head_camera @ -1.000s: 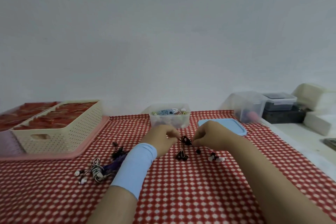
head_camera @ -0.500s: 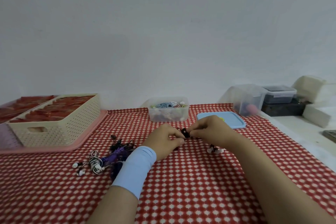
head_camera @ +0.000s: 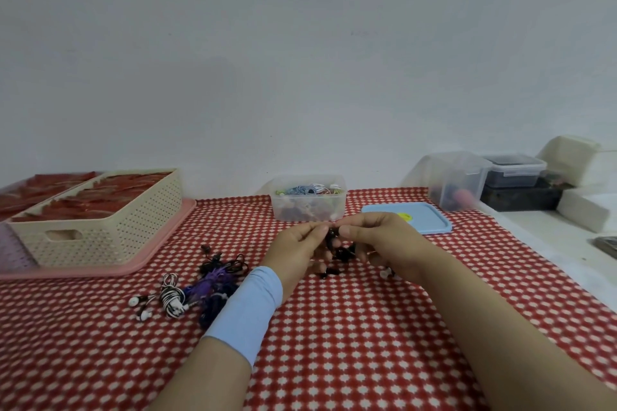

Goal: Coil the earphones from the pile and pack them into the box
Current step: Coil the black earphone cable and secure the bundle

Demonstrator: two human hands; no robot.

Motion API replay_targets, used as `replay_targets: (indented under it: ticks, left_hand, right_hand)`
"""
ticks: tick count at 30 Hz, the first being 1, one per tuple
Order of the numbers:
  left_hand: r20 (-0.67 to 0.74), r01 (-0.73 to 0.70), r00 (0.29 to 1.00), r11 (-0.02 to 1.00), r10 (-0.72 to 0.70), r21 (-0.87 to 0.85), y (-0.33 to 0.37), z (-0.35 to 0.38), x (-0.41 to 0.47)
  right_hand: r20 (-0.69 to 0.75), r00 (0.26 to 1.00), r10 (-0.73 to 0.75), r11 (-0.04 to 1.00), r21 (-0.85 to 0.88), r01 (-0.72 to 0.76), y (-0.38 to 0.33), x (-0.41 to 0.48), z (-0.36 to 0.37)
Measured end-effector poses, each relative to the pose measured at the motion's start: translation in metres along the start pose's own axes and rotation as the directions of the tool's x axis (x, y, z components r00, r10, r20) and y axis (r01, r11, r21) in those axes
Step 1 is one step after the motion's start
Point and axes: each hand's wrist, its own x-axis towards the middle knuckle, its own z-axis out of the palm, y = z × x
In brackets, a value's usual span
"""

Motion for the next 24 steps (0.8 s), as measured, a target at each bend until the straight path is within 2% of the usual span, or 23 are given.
replay_targets:
  ticks: [3,12,24]
  left_hand:
    - [0.052,0.03,0.998,0.996,-0.025,-0.084,0.0014,0.0,-0.0015]
    - [0.078,0.038,0.997,0.99,-0.028,-0.133,0.0053,0.0021,-0.006]
    - [0.127,0.128,0.988,0.903,-0.083,-0.41,0.0093,0.0044,-0.0083]
  right_hand:
    - [0.004,1.0,0.016,0.999,0.045,-0.016,0.0011,0.0011,-0.0018]
    - [0.135,0.989,0.065,0.988,0.127,-0.083,0.0007,0.0005,-0.003]
    - [0.1,0.995,-0.012,0.988,0.151,-0.003,-0.0016,-0.0012,0.0024]
